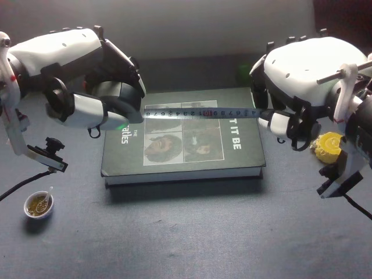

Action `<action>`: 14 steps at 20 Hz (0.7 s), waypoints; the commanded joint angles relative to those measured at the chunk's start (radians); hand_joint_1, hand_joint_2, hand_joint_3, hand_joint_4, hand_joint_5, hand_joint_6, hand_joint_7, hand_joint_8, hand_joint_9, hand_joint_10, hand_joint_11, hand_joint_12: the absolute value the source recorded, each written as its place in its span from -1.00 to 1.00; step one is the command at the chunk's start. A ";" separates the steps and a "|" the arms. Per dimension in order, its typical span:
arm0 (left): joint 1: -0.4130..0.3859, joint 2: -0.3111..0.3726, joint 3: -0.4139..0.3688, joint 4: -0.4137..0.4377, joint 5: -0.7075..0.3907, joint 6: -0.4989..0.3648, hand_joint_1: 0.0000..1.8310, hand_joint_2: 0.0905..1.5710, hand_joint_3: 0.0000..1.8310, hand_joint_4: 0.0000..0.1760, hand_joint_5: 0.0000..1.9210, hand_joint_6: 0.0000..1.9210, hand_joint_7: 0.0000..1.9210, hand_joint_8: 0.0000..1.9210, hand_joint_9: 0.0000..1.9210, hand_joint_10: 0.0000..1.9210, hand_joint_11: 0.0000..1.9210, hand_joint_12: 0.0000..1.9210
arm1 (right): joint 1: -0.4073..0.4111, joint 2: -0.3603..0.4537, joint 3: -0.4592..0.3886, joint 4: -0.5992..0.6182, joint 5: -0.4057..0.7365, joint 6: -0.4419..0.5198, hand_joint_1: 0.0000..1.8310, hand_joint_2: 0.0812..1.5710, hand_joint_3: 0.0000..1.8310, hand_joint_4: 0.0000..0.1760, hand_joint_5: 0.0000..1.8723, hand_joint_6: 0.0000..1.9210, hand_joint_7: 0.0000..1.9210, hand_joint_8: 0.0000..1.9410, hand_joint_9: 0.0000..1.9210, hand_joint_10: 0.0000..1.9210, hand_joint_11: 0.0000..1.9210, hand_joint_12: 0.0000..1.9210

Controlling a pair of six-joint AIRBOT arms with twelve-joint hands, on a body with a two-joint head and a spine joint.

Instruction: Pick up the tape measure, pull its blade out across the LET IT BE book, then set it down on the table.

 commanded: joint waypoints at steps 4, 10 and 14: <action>-0.003 0.000 0.001 0.011 -0.114 -0.007 0.51 0.34 -1.00 -1.00 0.13 -0.32 0.14 -0.08 -0.07 0.25 -0.23 0.18 | 0.010 0.016 -0.001 -0.082 -0.049 0.005 0.31 0.46 -1.00 -1.00 -0.15 0.38 0.02 -0.03 0.12 -0.81 -0.39 0.36; -0.003 0.000 0.000 0.011 -0.114 -0.007 0.51 0.34 -1.00 -1.00 0.13 -0.33 0.14 -0.07 -0.08 0.26 -0.22 0.19 | 0.007 0.052 -0.009 -0.085 -0.050 0.008 0.31 0.46 -1.00 -1.00 -0.15 0.37 0.02 -0.02 0.12 -0.80 -0.37 0.37; -0.001 0.000 0.000 0.011 -0.114 -0.009 0.51 0.34 -1.00 -1.00 0.12 -0.32 0.15 -0.09 -0.08 0.26 -0.22 0.19 | 0.010 0.099 -0.023 -0.086 -0.034 0.007 0.31 0.46 -1.00 -1.00 -0.15 0.37 0.02 -0.02 0.12 -0.79 -0.36 0.37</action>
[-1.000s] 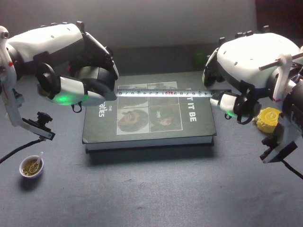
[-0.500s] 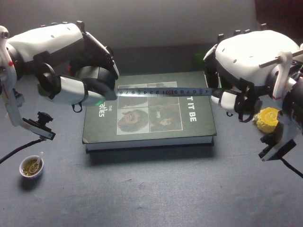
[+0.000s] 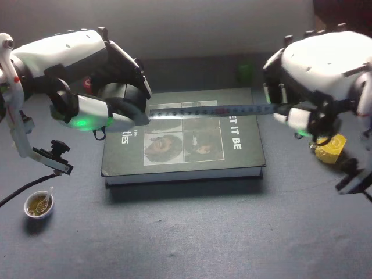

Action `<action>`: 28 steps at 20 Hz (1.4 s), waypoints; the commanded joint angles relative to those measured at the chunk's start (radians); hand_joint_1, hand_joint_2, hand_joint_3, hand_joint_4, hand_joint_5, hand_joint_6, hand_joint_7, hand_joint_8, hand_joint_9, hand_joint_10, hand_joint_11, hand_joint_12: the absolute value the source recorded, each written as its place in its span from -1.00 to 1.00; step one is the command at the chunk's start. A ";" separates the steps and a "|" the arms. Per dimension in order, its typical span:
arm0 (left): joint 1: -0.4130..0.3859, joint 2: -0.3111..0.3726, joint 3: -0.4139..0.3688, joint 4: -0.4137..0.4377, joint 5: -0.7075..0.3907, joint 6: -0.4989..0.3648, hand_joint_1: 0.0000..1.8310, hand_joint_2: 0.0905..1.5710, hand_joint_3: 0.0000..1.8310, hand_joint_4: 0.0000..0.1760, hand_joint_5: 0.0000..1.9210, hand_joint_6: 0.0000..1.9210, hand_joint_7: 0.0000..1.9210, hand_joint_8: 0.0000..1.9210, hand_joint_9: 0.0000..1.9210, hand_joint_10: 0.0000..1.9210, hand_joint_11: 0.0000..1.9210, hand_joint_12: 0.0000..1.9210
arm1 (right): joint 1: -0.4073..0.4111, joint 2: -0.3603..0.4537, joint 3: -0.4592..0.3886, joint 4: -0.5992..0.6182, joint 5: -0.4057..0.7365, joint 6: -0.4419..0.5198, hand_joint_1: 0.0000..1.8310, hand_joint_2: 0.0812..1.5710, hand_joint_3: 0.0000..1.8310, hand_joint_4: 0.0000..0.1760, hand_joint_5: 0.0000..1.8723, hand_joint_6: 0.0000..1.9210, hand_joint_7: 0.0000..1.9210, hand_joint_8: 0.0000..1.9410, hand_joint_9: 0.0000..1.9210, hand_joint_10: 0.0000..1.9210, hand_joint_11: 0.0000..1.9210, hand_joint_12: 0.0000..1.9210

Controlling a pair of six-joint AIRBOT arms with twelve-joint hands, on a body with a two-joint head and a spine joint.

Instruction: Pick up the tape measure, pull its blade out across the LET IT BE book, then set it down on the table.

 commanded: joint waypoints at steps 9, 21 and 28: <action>-0.003 0.005 0.006 0.012 -0.110 0.006 0.51 0.33 -1.00 -1.00 0.11 -0.31 0.16 -0.10 -0.06 0.24 -0.19 0.16 | 0.050 0.099 -0.007 -0.074 -0.032 -0.030 0.34 0.47 -1.00 -1.00 -0.17 0.39 0.01 -0.01 -0.17 0.00 -0.37 0.40; 0.000 0.006 0.006 0.012 -0.113 0.006 0.51 0.34 -1.00 -1.00 0.03 -0.15 0.16 -0.15 -0.05 0.23 -0.23 0.17 | -0.047 0.190 -0.033 -0.072 -0.051 0.027 0.30 0.47 -1.00 -1.00 -0.18 0.40 0.00 0.02 -0.06 -0.37 -0.39 0.39; 0.002 0.007 0.006 0.013 -0.113 0.006 0.51 0.32 -1.00 -1.00 0.14 -0.33 0.16 -0.15 -0.05 0.24 -0.18 0.16 | -0.081 0.221 -0.027 -0.074 -0.039 0.045 0.30 0.47 -1.00 -1.00 -0.15 0.38 0.00 0.01 -0.06 -0.38 -0.38 0.38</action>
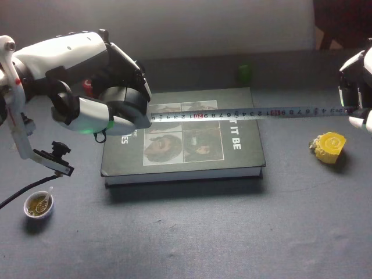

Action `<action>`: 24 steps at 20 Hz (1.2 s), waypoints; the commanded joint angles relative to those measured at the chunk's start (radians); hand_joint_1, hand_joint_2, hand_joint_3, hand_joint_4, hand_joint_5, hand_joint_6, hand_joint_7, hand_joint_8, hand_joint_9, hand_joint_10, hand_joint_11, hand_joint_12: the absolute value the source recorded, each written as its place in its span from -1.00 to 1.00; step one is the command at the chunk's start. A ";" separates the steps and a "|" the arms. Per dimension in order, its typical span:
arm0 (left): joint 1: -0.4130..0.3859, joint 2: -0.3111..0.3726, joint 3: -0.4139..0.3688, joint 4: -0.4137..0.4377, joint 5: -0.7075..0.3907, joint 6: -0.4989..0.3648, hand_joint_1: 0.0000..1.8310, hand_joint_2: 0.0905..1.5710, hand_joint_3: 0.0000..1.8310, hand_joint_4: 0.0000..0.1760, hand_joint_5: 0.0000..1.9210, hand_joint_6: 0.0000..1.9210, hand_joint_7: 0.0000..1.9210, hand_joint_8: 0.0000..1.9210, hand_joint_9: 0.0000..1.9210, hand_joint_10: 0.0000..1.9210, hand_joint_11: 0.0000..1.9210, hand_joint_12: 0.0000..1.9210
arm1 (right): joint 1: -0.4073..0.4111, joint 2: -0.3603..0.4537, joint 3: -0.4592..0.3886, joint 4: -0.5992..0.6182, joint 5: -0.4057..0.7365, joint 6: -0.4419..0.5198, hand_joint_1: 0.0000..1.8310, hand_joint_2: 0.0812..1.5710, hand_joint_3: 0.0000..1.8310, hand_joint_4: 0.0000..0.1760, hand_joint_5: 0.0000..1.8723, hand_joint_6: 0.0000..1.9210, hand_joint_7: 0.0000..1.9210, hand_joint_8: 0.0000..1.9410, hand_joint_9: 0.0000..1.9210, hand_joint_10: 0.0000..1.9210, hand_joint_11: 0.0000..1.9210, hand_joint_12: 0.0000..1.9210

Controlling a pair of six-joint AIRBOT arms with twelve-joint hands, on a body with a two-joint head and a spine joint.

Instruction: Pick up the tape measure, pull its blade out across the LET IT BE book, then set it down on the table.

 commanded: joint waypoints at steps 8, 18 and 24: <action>-0.005 0.009 0.006 0.011 -0.109 0.007 0.51 0.33 -1.00 -1.00 0.13 -0.32 0.17 -0.13 -0.06 0.22 -0.19 0.17 | 0.014 0.032 0.051 -0.079 -0.069 -0.005 0.30 0.47 -1.00 -1.00 -0.15 0.38 0.00 0.01 -0.06 -0.38 -0.39 0.37; -0.001 0.011 0.000 0.011 -0.098 0.007 0.51 0.33 -1.00 -1.00 0.11 -0.31 0.17 -0.12 -0.07 0.23 -0.20 0.19 | 0.013 0.029 0.052 -0.087 -0.063 -0.005 0.30 0.47 -1.00 -1.00 -0.17 0.37 0.01 0.02 -0.05 -0.38 -0.38 0.38; 0.001 0.008 0.008 0.011 -0.081 0.007 0.51 0.34 -1.00 -1.00 0.12 -0.31 0.15 -0.08 -0.09 0.26 -0.24 0.19 | 0.032 0.012 0.052 -0.087 -0.052 -0.020 0.30 0.47 -1.00 -1.00 -0.17 0.36 0.01 0.03 -0.05 -0.38 -0.38 0.38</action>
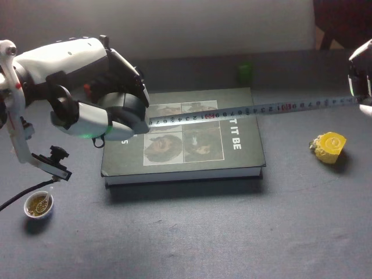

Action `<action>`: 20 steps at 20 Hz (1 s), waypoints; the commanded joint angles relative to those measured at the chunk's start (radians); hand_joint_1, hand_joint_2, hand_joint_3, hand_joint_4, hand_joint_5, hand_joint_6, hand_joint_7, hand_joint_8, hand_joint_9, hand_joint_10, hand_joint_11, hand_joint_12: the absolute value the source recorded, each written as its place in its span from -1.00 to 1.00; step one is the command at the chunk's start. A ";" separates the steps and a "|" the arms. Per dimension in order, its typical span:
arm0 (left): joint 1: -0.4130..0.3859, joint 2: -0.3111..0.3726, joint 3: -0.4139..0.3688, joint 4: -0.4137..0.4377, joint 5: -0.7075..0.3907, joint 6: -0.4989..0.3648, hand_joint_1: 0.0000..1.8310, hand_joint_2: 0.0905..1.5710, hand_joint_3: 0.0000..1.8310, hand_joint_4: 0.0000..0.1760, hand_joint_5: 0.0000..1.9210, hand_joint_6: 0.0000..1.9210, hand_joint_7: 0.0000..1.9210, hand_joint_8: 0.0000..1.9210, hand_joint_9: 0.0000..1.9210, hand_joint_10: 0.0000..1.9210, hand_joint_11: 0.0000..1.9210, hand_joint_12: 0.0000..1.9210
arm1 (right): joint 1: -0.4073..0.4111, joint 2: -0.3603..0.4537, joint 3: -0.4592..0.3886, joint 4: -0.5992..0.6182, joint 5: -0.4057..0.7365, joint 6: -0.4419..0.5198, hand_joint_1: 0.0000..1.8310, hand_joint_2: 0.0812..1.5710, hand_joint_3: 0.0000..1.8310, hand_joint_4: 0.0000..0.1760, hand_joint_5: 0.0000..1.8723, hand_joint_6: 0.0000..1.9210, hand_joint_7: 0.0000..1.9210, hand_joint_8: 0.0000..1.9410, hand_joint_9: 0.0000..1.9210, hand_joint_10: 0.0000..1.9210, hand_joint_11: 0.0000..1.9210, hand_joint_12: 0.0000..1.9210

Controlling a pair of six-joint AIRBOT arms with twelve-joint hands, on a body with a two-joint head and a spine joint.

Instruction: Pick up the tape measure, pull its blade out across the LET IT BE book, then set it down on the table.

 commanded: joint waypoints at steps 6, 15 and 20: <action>-0.006 0.006 0.005 0.013 -0.091 0.003 0.51 0.34 -1.00 -1.00 0.12 -0.31 0.14 -0.07 -0.08 0.26 -0.23 0.20 | 0.023 -0.024 0.020 -0.062 -0.091 -0.022 0.30 0.47 -1.00 -1.00 -0.17 0.37 0.01 0.02 -0.05 -0.38 -0.38 0.38; -0.004 0.006 0.006 0.013 -0.085 0.003 0.51 0.34 -1.00 -1.00 0.13 -0.33 0.15 -0.08 -0.08 0.25 -0.21 0.20 | 0.024 -0.044 0.020 -0.062 -0.091 -0.029 0.07 0.47 -1.00 -1.00 -0.37 -0.26 -0.22 -0.67 -0.31 -0.64 -0.63 0.28; -0.002 0.006 0.007 0.013 -0.075 0.003 0.51 0.33 -1.00 -1.00 0.12 -0.32 0.16 -0.09 -0.07 0.24 -0.21 0.20 | 0.019 -0.054 0.020 -0.062 -0.092 -0.030 -0.15 0.33 -1.00 -1.00 -0.79 -1.00 -0.77 -1.00 -0.80 -1.00 -1.00 -0.12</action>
